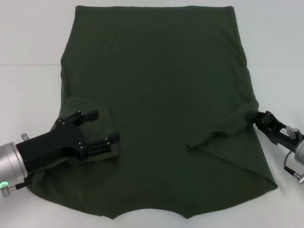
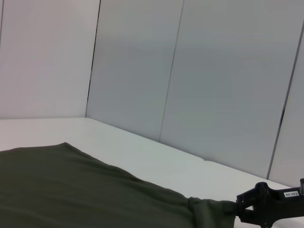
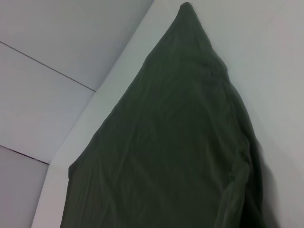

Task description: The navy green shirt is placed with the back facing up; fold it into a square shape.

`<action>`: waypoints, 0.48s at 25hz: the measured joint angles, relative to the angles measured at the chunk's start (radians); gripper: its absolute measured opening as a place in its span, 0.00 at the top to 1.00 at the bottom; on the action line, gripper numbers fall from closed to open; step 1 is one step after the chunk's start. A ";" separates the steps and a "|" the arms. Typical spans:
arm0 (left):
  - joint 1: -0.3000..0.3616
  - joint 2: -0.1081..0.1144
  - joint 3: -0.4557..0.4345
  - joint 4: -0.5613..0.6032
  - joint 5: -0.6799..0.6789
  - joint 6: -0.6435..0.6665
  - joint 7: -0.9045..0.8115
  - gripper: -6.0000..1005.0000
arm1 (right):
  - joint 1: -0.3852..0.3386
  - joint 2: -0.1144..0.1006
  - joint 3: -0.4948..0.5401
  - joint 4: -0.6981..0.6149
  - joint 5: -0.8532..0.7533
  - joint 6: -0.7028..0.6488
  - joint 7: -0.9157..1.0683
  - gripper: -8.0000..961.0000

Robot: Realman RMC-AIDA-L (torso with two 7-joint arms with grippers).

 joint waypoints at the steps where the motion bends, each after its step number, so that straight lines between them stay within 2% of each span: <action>1: 0.000 0.000 0.000 0.000 -0.002 0.000 0.000 0.06 | 0.003 0.001 0.002 0.000 0.001 0.001 0.002 0.88; 12: 0.002 0.000 0.000 0.002 -0.004 0.001 0.001 0.06 | 0.065 0.002 0.014 -0.003 0.007 0.000 0.027 0.88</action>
